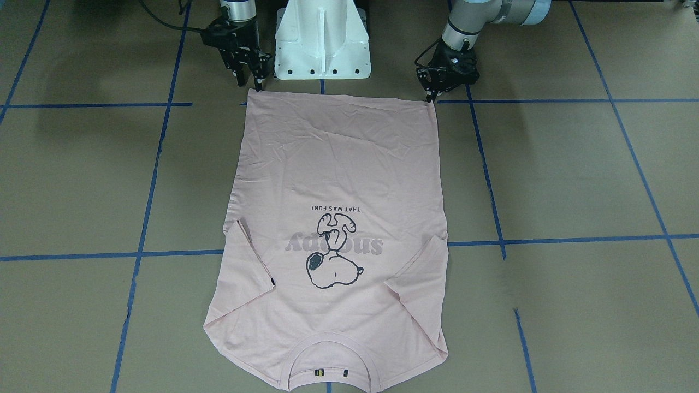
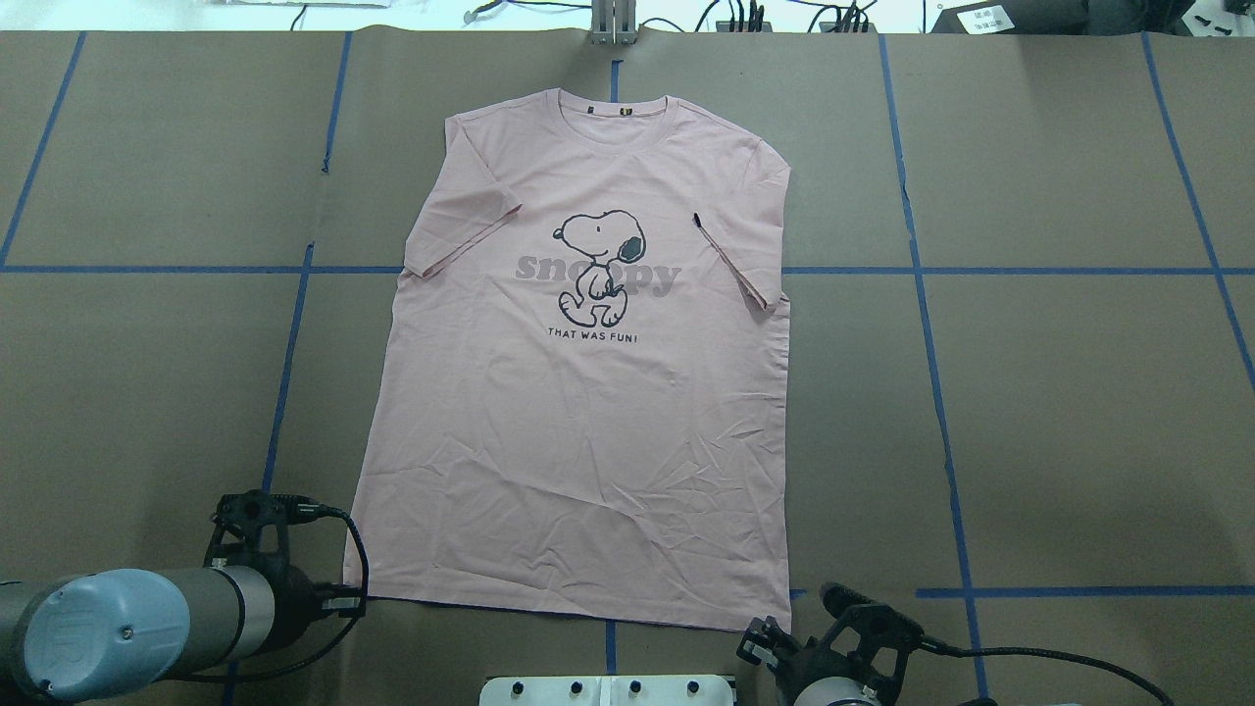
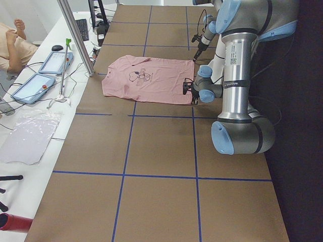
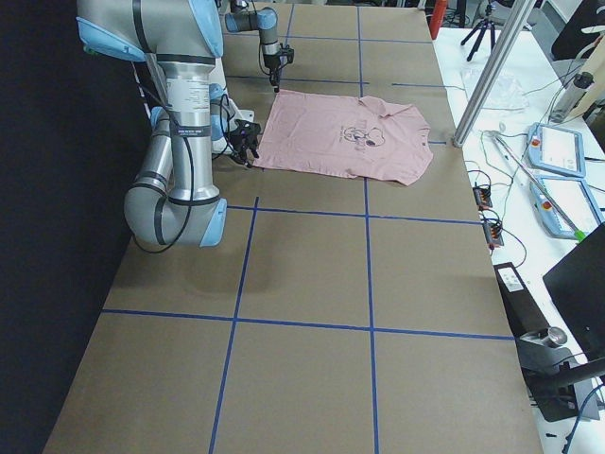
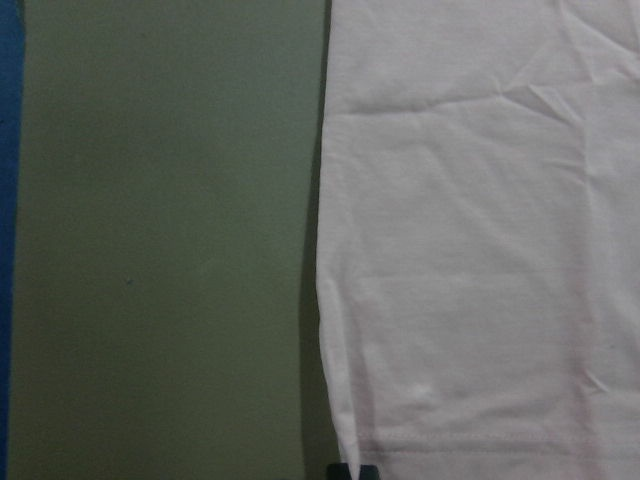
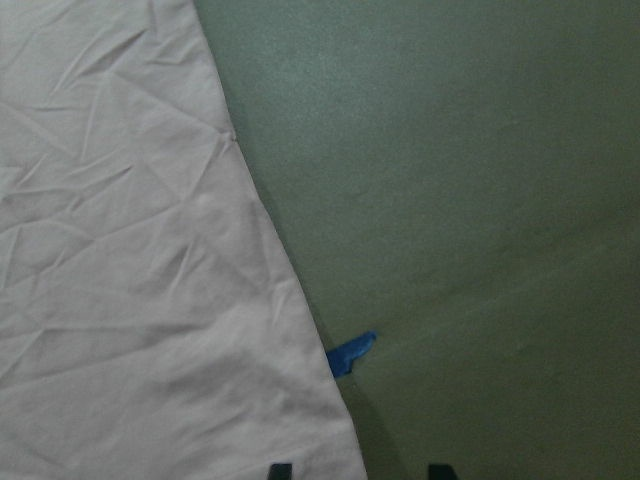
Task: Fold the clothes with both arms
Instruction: 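Grasp the hem corners with both grippers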
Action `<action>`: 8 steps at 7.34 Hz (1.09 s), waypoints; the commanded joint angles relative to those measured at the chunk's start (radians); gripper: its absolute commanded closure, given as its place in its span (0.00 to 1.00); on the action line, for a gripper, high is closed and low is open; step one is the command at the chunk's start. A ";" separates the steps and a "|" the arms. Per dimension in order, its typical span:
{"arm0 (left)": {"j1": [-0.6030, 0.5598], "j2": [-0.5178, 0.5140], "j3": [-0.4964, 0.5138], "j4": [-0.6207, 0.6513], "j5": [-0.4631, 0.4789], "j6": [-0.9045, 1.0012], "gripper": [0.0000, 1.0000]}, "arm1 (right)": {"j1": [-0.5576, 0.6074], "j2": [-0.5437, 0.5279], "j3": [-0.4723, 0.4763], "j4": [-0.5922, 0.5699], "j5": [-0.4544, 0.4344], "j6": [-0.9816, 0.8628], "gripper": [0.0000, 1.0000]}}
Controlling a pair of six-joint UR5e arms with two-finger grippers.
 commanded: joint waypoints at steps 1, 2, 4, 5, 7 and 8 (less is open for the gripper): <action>0.005 0.000 -0.002 -0.002 0.001 -0.001 1.00 | -0.001 -0.001 -0.003 0.000 -0.002 0.005 0.54; 0.005 0.000 -0.002 -0.002 0.001 -0.001 1.00 | -0.001 -0.003 -0.005 0.000 -0.003 0.005 0.54; 0.006 0.000 -0.002 -0.002 0.001 -0.001 1.00 | 0.002 -0.003 -0.005 -0.002 -0.009 0.005 0.54; 0.006 0.000 -0.002 -0.002 0.001 -0.001 1.00 | 0.004 -0.003 -0.006 -0.002 -0.012 0.005 0.54; 0.006 0.000 -0.003 -0.002 0.001 -0.001 1.00 | 0.004 -0.003 -0.011 0.000 -0.017 0.005 0.55; 0.006 0.000 -0.003 -0.002 0.001 -0.001 1.00 | 0.004 -0.001 -0.013 0.000 -0.017 0.005 0.55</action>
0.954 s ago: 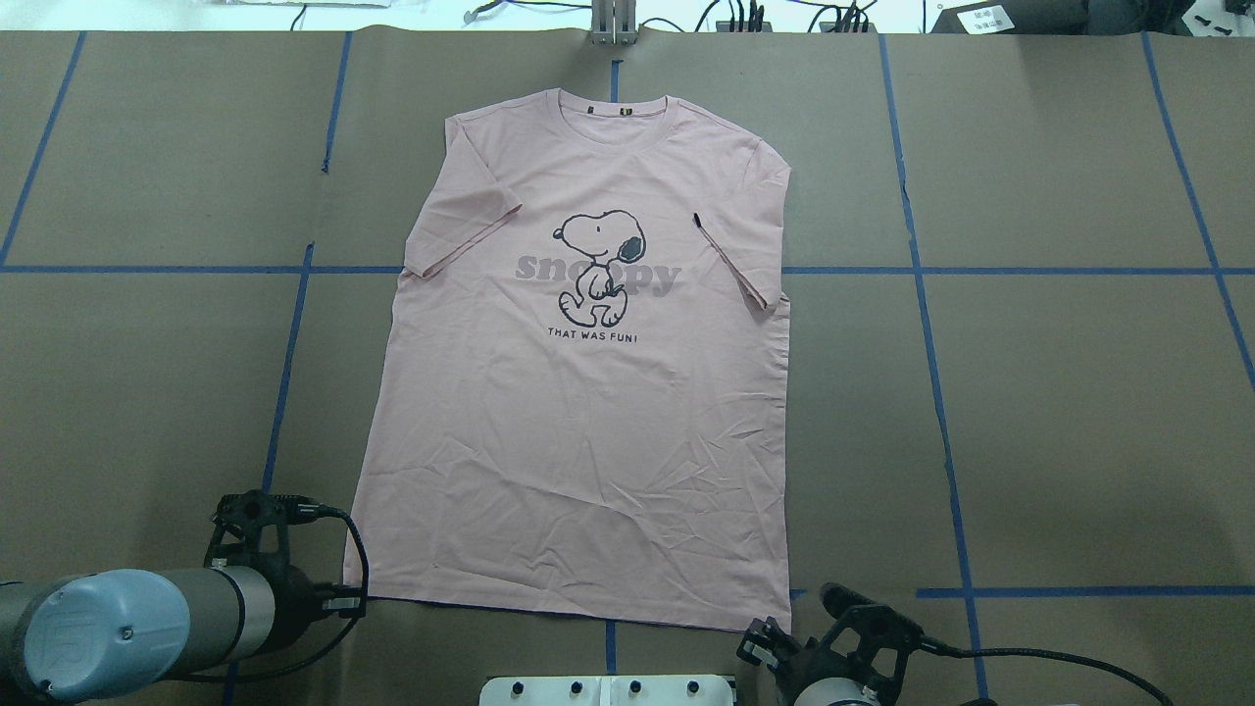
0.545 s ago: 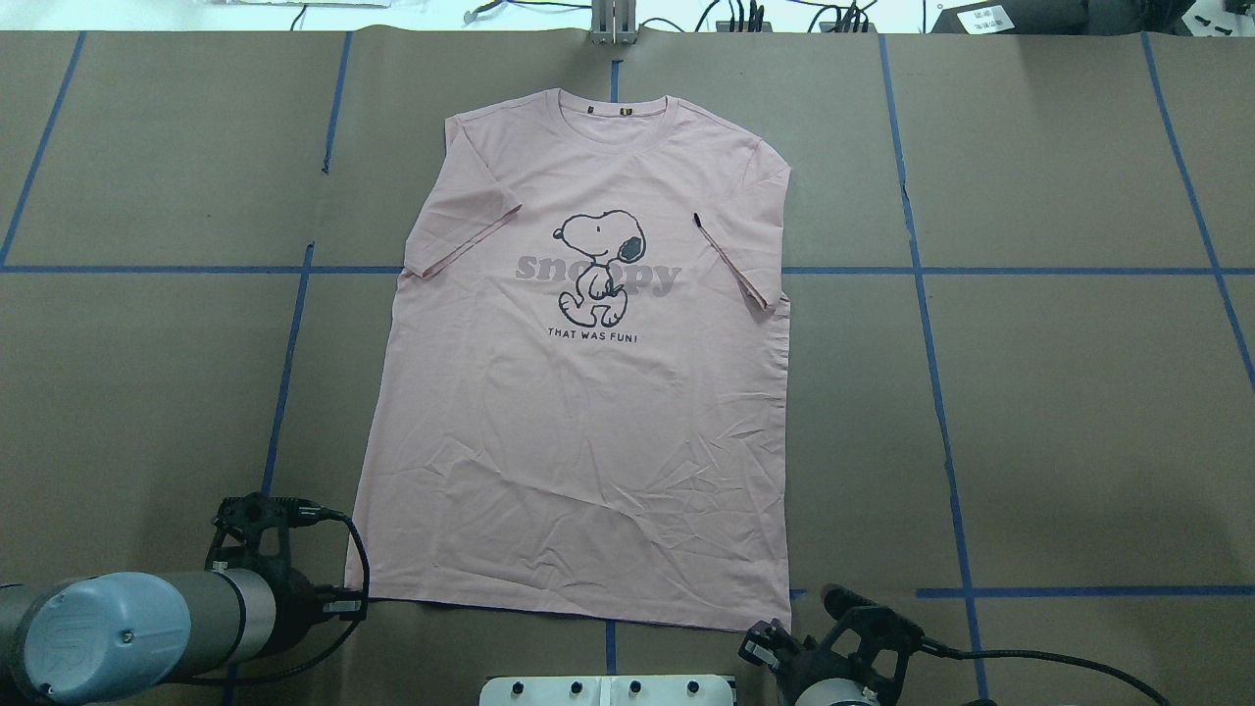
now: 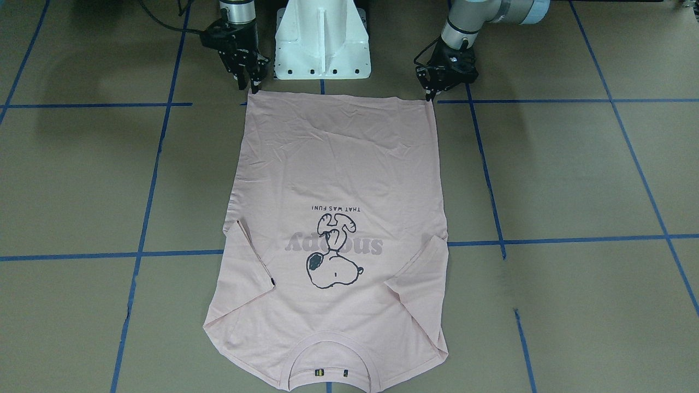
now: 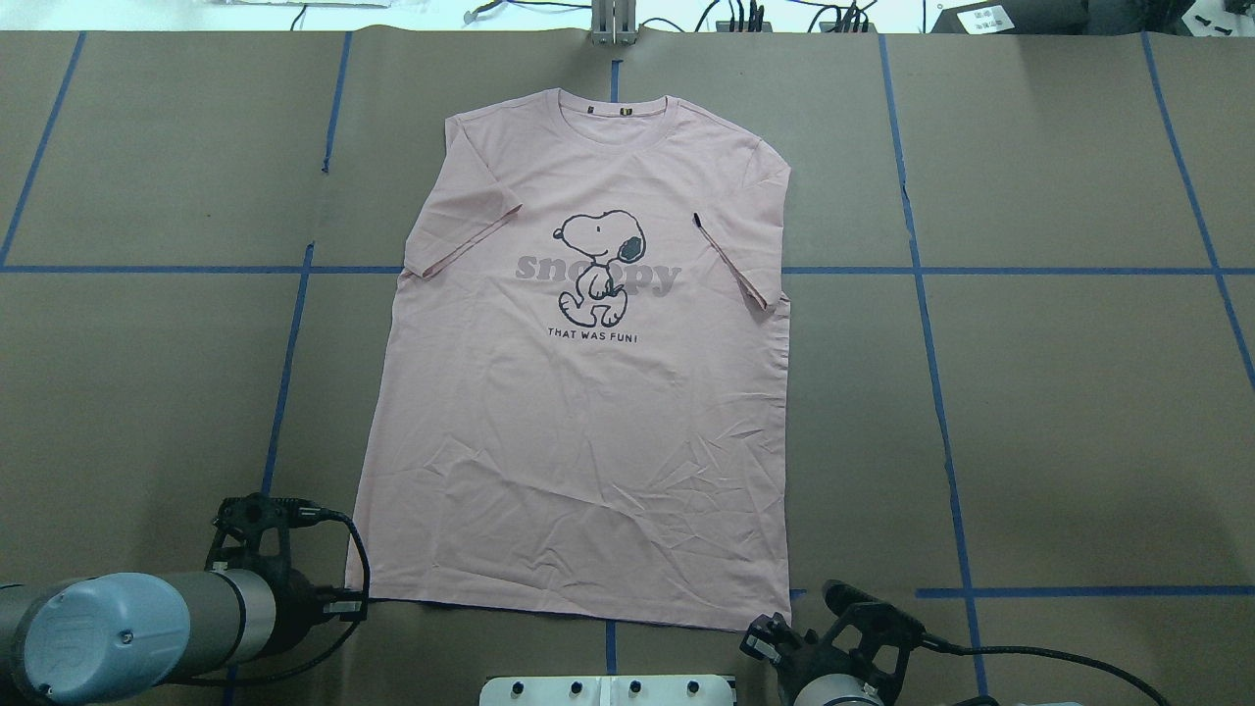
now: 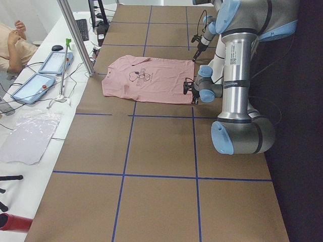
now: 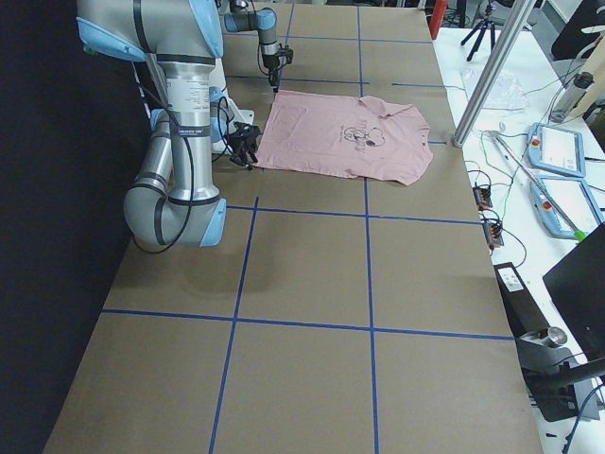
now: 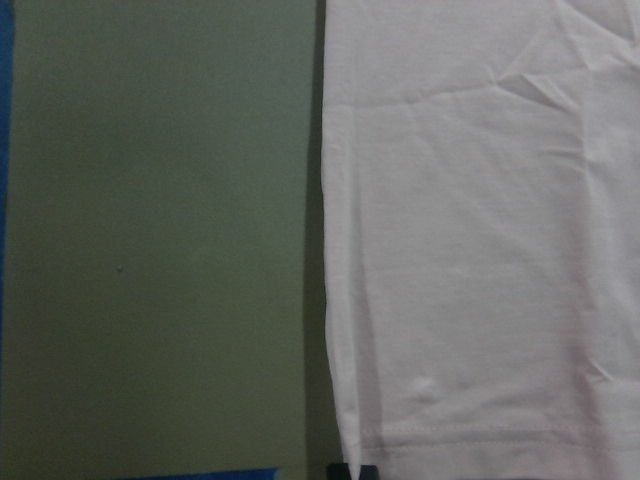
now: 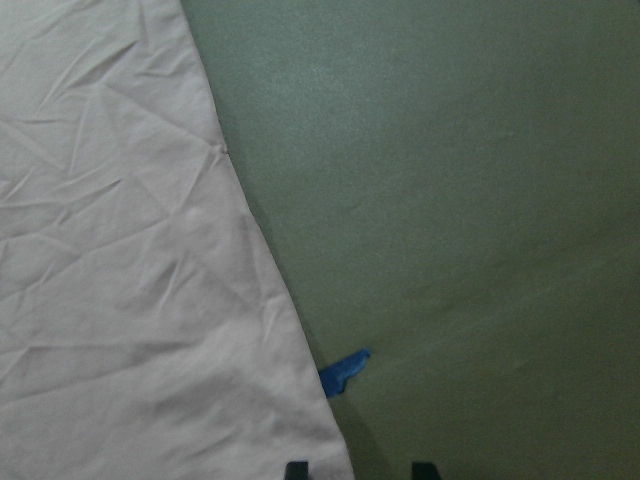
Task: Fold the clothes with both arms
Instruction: 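Grasp the hem corners with both grippers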
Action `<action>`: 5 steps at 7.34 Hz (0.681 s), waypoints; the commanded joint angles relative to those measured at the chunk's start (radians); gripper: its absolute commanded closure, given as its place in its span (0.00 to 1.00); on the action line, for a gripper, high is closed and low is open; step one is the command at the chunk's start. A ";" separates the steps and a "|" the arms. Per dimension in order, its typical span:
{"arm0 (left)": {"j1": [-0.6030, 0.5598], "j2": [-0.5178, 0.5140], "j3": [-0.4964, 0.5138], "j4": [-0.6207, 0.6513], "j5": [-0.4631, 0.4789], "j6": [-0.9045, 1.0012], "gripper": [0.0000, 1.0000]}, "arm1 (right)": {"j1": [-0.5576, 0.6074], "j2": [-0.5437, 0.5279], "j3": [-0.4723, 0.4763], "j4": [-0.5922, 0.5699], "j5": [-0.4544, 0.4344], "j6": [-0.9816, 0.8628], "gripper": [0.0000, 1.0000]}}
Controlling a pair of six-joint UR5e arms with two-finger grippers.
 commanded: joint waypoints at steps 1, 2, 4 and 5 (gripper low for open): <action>0.000 0.000 -0.001 0.000 0.000 0.000 1.00 | -0.001 0.006 -0.004 0.001 -0.001 0.000 0.60; 0.000 0.000 -0.001 0.000 0.000 0.000 1.00 | -0.001 0.006 -0.003 0.001 -0.001 0.000 0.62; -0.002 0.000 -0.002 0.000 0.000 0.000 1.00 | 0.000 0.006 -0.003 0.001 -0.003 0.002 0.75; -0.002 0.000 -0.002 0.000 0.000 0.000 1.00 | -0.001 0.006 -0.003 0.001 -0.003 0.002 0.76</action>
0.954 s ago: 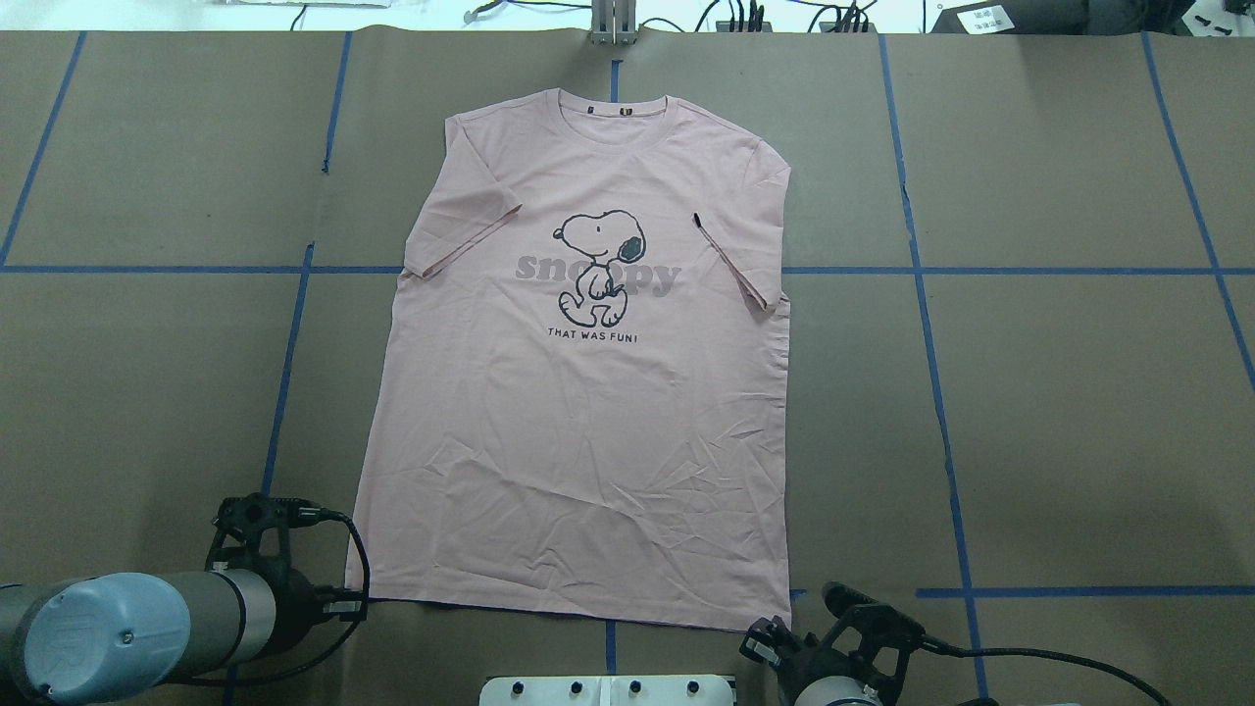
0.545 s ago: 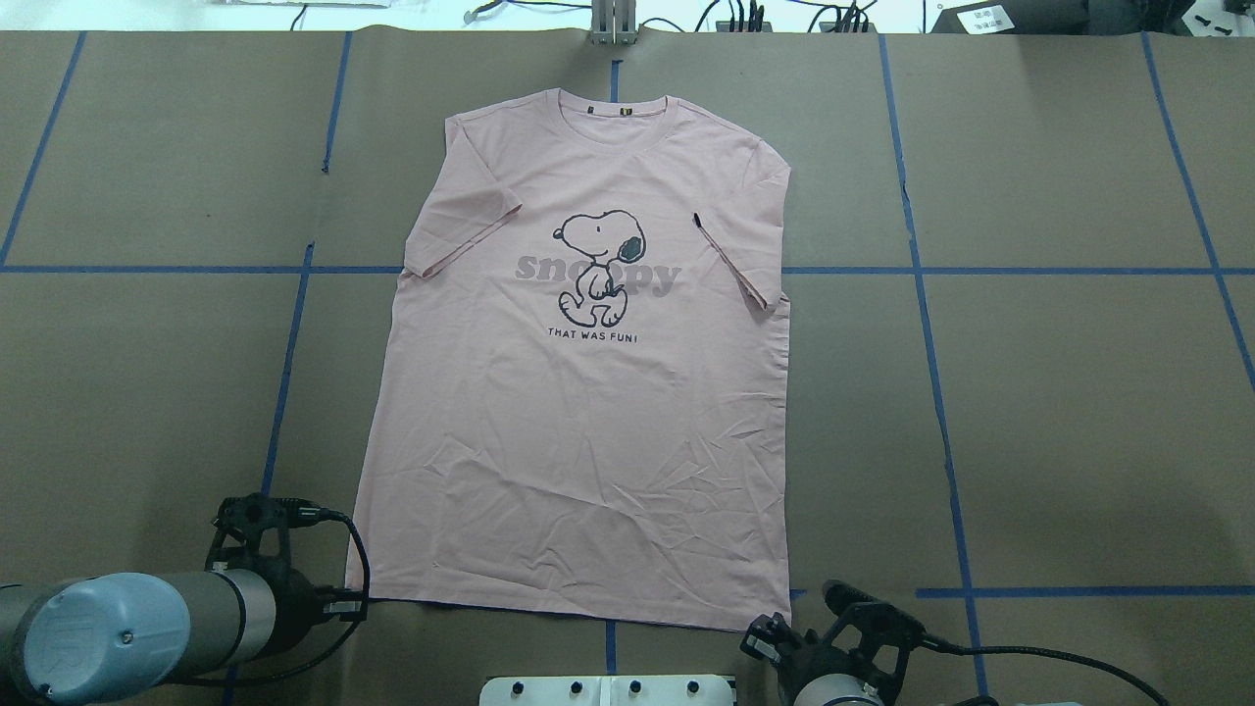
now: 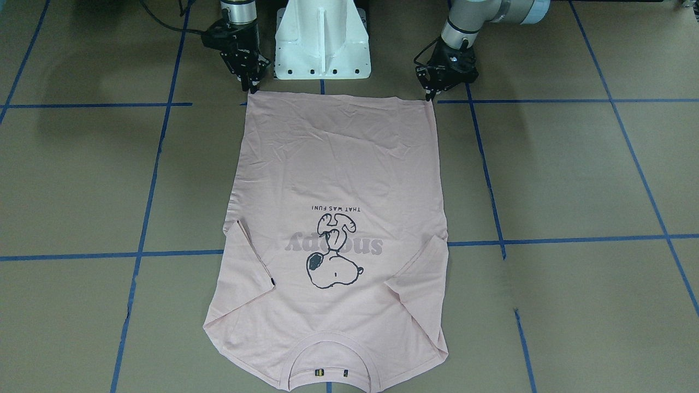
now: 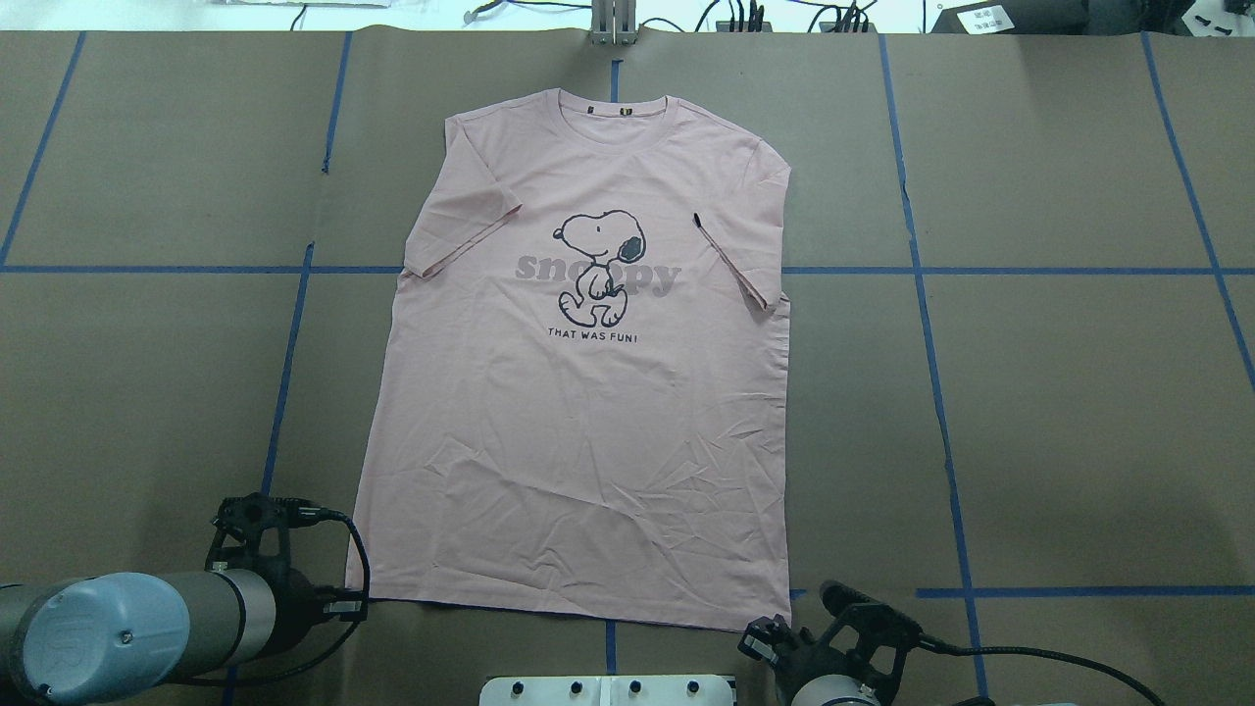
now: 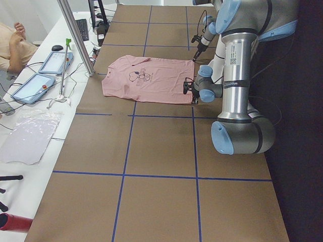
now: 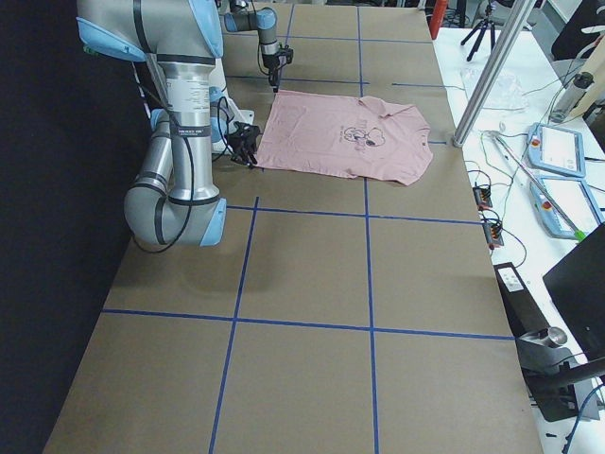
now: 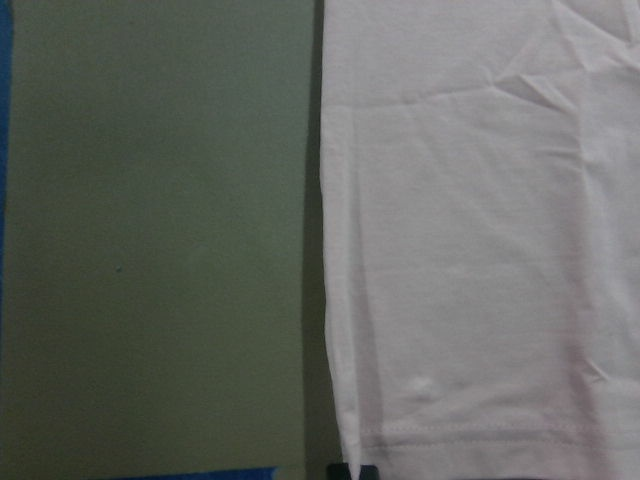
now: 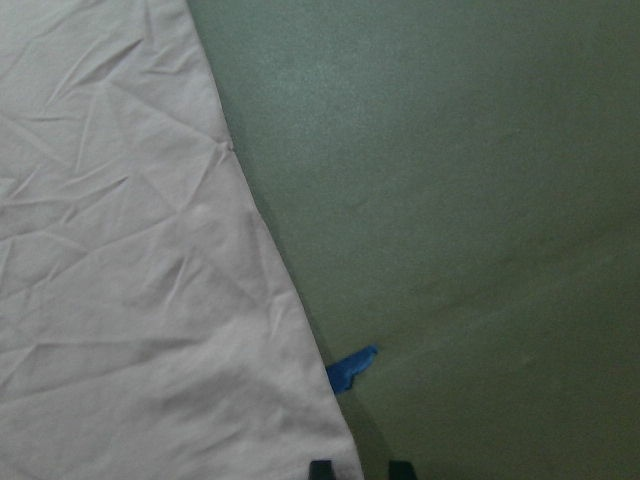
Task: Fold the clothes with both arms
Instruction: 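Grasp the hem corners with both grippers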
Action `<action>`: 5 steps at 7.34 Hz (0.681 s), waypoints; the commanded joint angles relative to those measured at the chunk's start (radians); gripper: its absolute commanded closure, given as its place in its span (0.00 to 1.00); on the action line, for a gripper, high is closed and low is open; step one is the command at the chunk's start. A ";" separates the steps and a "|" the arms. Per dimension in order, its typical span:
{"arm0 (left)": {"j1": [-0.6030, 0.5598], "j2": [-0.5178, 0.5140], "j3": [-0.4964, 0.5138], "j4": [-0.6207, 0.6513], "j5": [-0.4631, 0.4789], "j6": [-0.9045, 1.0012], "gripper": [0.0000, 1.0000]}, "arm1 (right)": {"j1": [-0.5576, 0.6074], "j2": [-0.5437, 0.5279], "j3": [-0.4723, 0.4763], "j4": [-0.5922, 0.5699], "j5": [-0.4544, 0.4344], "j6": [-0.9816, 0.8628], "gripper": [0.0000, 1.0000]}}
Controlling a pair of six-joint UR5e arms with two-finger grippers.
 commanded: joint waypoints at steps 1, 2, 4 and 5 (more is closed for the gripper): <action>0.000 0.000 0.000 0.000 0.000 0.000 1.00 | -0.001 0.002 0.000 0.000 -0.001 0.001 0.76; 0.000 0.000 0.000 0.000 0.000 0.000 1.00 | -0.001 0.000 0.002 0.001 -0.001 -0.001 0.76; 0.001 -0.002 -0.006 0.000 -0.002 0.000 1.00 | 0.001 -0.003 0.003 0.000 -0.002 -0.001 1.00; 0.000 -0.002 -0.019 0.000 -0.003 0.000 1.00 | -0.001 -0.006 0.005 -0.002 -0.025 -0.012 1.00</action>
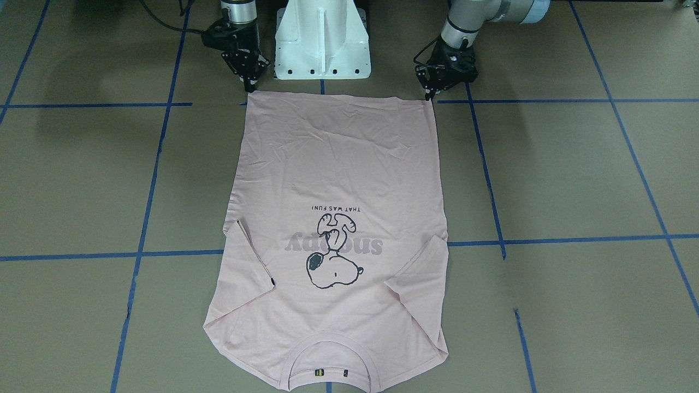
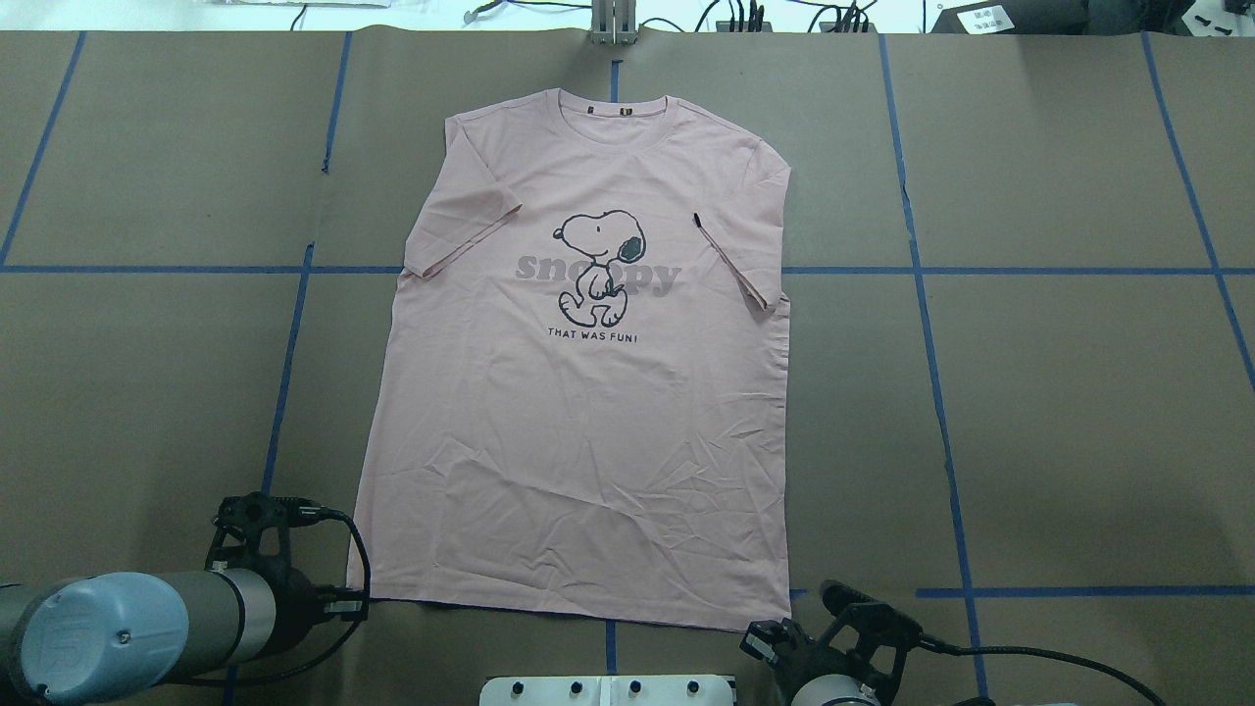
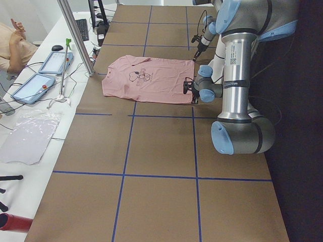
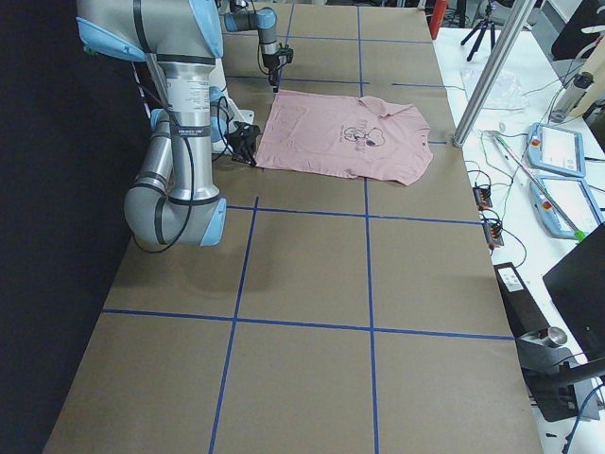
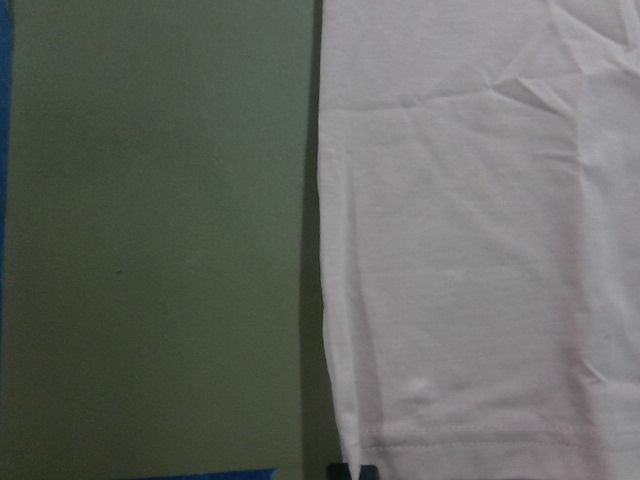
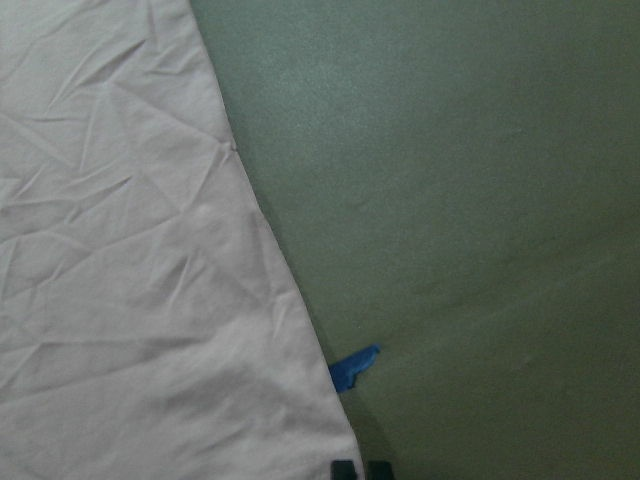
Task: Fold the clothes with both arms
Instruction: 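Grasp the hem corners with both grippers, then lift the hem with both grippers and fold it toward the collar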
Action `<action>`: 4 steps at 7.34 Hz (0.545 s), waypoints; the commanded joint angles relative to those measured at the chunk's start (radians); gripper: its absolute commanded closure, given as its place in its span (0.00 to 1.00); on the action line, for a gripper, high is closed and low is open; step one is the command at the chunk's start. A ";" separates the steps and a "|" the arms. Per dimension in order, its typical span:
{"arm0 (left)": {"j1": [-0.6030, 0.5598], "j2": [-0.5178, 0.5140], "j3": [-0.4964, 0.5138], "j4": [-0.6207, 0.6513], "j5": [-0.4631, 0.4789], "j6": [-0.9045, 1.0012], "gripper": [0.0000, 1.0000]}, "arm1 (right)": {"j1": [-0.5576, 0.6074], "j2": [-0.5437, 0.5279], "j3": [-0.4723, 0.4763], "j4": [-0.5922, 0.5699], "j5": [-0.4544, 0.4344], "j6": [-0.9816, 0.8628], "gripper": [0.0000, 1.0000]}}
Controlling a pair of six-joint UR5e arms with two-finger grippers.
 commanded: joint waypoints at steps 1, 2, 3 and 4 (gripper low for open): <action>0.000 -0.001 -0.022 0.002 -0.003 0.002 1.00 | 0.006 -0.004 0.006 -0.002 -0.022 -0.016 1.00; -0.002 -0.001 -0.050 0.009 -0.006 0.006 1.00 | 0.019 -0.008 0.031 -0.002 -0.017 -0.042 1.00; -0.016 0.007 -0.124 0.064 -0.050 0.037 1.00 | 0.027 -0.039 0.087 -0.011 -0.016 -0.076 1.00; -0.020 -0.007 -0.181 0.143 -0.116 0.060 1.00 | 0.029 -0.082 0.192 -0.040 -0.012 -0.137 1.00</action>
